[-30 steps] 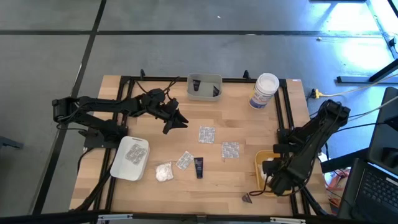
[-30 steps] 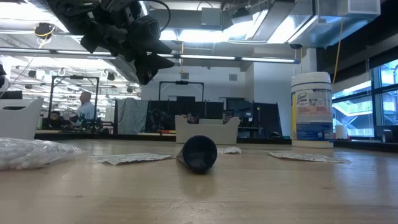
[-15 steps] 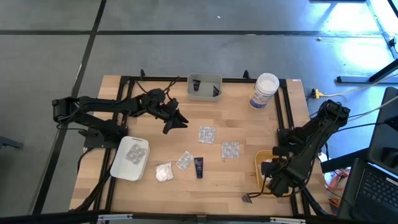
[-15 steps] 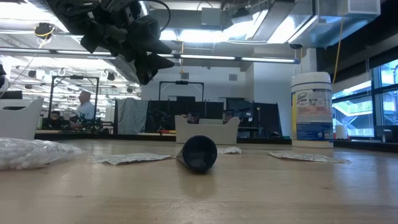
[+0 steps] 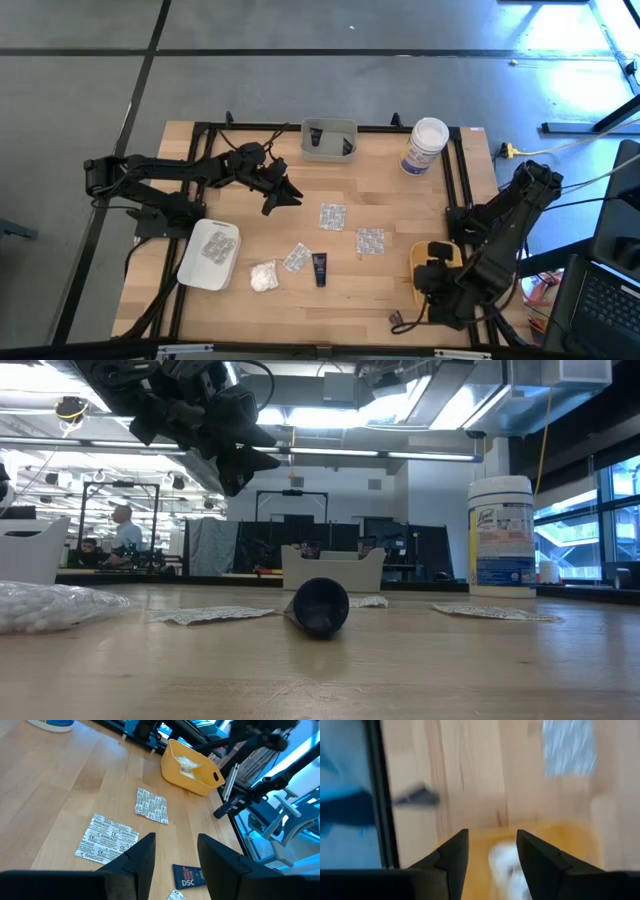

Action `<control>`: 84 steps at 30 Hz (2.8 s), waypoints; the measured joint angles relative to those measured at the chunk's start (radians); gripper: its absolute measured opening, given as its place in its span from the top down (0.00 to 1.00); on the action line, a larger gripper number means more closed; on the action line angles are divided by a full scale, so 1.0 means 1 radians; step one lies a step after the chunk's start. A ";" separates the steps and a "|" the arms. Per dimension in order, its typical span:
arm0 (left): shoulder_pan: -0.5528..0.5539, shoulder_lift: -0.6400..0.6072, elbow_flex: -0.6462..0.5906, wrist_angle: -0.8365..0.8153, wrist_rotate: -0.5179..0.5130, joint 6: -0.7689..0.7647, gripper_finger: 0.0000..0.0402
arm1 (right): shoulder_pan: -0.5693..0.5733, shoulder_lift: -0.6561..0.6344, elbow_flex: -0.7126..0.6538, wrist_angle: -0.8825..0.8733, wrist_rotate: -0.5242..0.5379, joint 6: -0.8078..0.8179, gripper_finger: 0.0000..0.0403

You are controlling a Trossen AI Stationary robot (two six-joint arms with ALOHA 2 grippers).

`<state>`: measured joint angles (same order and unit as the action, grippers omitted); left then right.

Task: Pick & Place Travel size toiletries
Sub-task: Put the bandage into the white bin

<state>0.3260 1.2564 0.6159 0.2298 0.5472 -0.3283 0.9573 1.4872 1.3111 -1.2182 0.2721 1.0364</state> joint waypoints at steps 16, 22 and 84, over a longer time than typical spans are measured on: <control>0.000 0.000 0.000 -0.071 0.003 0.004 0.64 | -0.162 0.000 0.148 0.014 0.270 -0.170 0.65; -0.021 0.000 0.000 -0.196 0.004 0.180 0.64 | -0.253 0.000 0.148 0.016 0.262 -0.253 0.68; -0.324 0.069 0.000 -0.121 -0.640 0.499 0.64 | -0.536 0.000 -0.373 0.782 0.032 -0.628 0.56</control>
<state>0.0017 1.3251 0.6163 0.1089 -0.0930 0.1703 0.4217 1.4876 0.9384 -0.4360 0.3038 0.4088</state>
